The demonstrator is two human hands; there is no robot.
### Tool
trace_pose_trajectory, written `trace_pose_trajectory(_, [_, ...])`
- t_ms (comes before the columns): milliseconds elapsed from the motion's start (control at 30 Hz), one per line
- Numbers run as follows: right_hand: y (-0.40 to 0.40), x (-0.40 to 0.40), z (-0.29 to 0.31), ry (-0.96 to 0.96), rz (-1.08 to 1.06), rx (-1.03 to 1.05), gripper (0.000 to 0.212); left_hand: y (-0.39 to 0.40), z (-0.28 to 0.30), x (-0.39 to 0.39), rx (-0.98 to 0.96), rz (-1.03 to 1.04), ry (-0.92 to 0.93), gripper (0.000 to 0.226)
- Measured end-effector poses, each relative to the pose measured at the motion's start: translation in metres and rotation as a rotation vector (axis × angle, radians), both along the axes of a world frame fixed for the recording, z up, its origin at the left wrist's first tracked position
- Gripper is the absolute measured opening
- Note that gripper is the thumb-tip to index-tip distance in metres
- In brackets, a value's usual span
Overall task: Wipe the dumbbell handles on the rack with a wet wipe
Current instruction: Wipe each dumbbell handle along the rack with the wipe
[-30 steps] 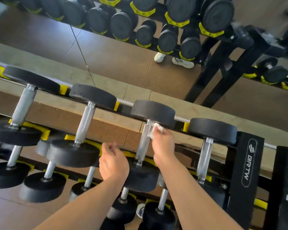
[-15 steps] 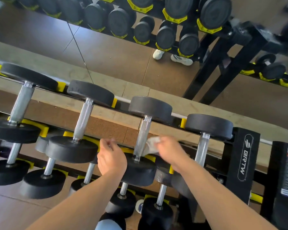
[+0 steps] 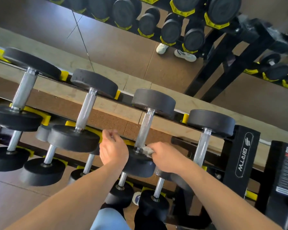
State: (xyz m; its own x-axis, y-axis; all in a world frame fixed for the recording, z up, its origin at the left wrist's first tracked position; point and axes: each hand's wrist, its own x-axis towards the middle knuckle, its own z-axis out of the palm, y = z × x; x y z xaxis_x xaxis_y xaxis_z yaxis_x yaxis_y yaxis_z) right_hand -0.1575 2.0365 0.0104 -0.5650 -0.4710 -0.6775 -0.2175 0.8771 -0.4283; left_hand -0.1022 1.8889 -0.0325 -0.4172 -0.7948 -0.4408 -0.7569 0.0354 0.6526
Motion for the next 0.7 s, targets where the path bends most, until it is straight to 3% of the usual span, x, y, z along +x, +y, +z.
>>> trace_pose_trajectory(67, [-0.002, -0.005, 0.014, 0.154, -0.121, -0.143, 0.031, 0.0, 0.001, 0.001, 0.0, -0.008, 0.01, 0.012])
trace_pose_trajectory(133, [-0.013, -0.013, 0.027, 0.474, -0.268, -0.339, 0.039, 0.0, 0.002, 0.001, 0.005, -0.013, 0.013, 0.015])
trace_pose_trajectory(200, [-0.025, -0.027, 0.026, 0.743, -0.097, -0.485, 0.042, 0.0, 0.001, 0.001, 0.002, -0.009, -0.002, 0.017])
trace_pose_trajectory(267, [-0.033, -0.044, 0.013, 0.855, 0.269, -0.406, 0.039, 0.0, -0.001, 0.0, -0.005, 0.001, -0.016, 0.017])
trace_pose_trajectory(333, [-0.039, -0.053, 0.002, 0.823, 0.552, -0.19, 0.041, 0.0, -0.002, 0.0, -0.013, 0.008, -0.017, 0.018])
trace_pose_trajectory(400, [-0.041, -0.059, -0.008, 0.74, 0.661, -0.045, 0.036, 0.0, -0.002, 0.0, -0.013, 0.012, -0.015, 0.017])
trace_pose_trajectory(500, [-0.041, -0.055, -0.011, 0.651, 0.735, -0.041, 0.031, 0.0, -0.001, -0.001, -0.016, 0.02, -0.034, 0.017])
trace_pose_trajectory(633, [-0.036, -0.019, -0.007, 0.284, 0.587, -0.089, 0.019, 0.001, -0.003, -0.001, -0.021, 0.023, -0.032, 0.015])
trace_pose_trajectory(700, [-0.035, -0.013, 0.001, 0.136, 0.342, -0.195, 0.014, 0.001, -0.004, -0.001, -0.016, 0.02, -0.027, 0.014])
